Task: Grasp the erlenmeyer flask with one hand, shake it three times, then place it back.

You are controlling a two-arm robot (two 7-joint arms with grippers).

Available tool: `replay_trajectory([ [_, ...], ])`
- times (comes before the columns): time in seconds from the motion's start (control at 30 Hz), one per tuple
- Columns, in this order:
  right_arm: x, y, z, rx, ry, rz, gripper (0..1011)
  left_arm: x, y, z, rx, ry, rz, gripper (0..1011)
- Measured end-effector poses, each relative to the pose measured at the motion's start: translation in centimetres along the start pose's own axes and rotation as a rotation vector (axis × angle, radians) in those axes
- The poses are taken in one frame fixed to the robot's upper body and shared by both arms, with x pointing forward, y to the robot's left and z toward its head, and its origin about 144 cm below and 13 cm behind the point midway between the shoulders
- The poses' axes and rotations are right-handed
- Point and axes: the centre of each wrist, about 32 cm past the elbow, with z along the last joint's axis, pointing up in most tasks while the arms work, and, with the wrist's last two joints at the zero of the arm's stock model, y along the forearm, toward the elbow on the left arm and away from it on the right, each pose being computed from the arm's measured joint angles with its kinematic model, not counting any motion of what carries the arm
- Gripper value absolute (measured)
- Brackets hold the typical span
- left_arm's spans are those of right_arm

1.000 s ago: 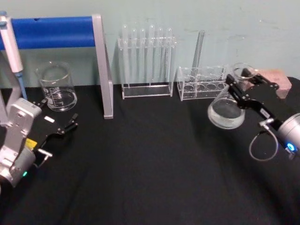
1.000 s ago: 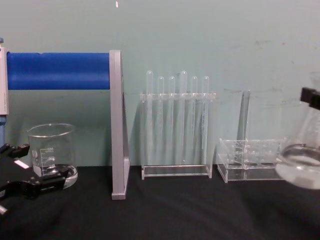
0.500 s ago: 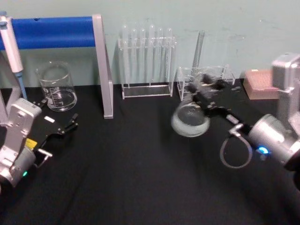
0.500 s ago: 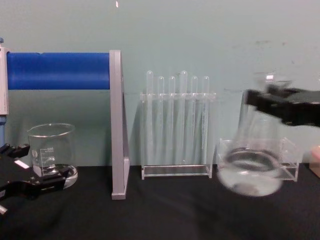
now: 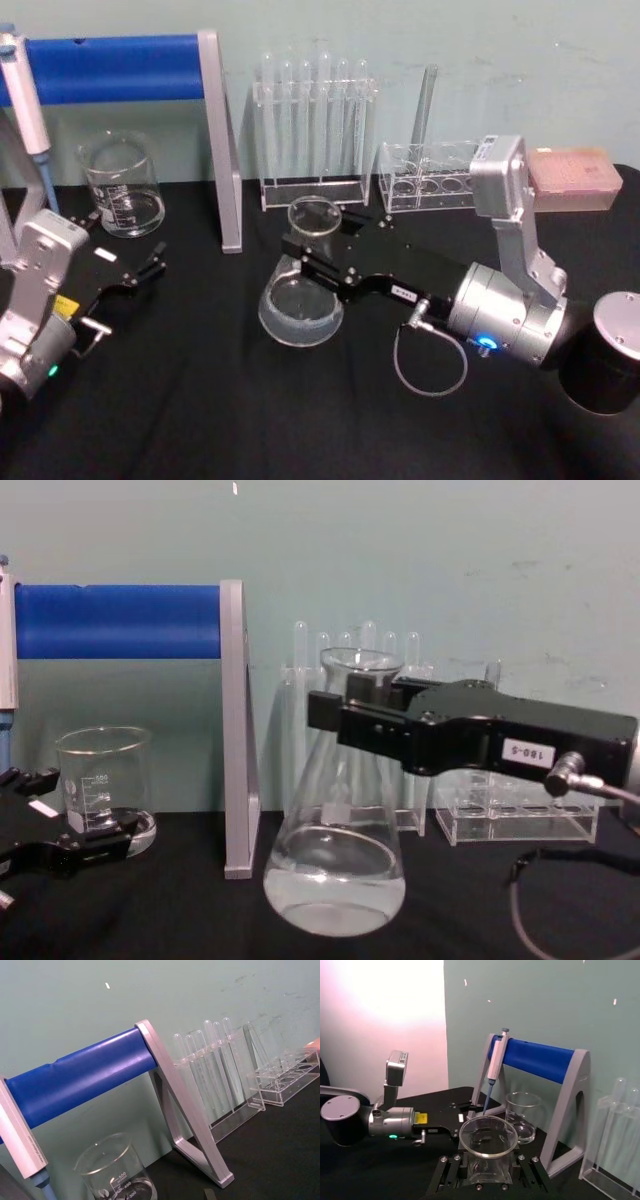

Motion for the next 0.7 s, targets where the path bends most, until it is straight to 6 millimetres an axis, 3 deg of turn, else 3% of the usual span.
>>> replay_trajectory([
  [0.27, 0.8, -0.8, -0.1, 0.006, 0.009, -0.071, 449, 0.0, 0.0, 0.0, 0.0, 0.0, 0.0, 1001],
  [0.53, 2.3, -4.0, 0.0, 0.013, 0.008, -0.293, 449, 0.0, 0.0, 0.0, 0.0, 0.0, 0.0, 1001],
  [0.7, 3.0, -7.4, 0.2, 0.013, -0.001, -0.497, 449, 0.0, 0.0, 0.0, 0.0, 0.0, 0.0, 1001],
])
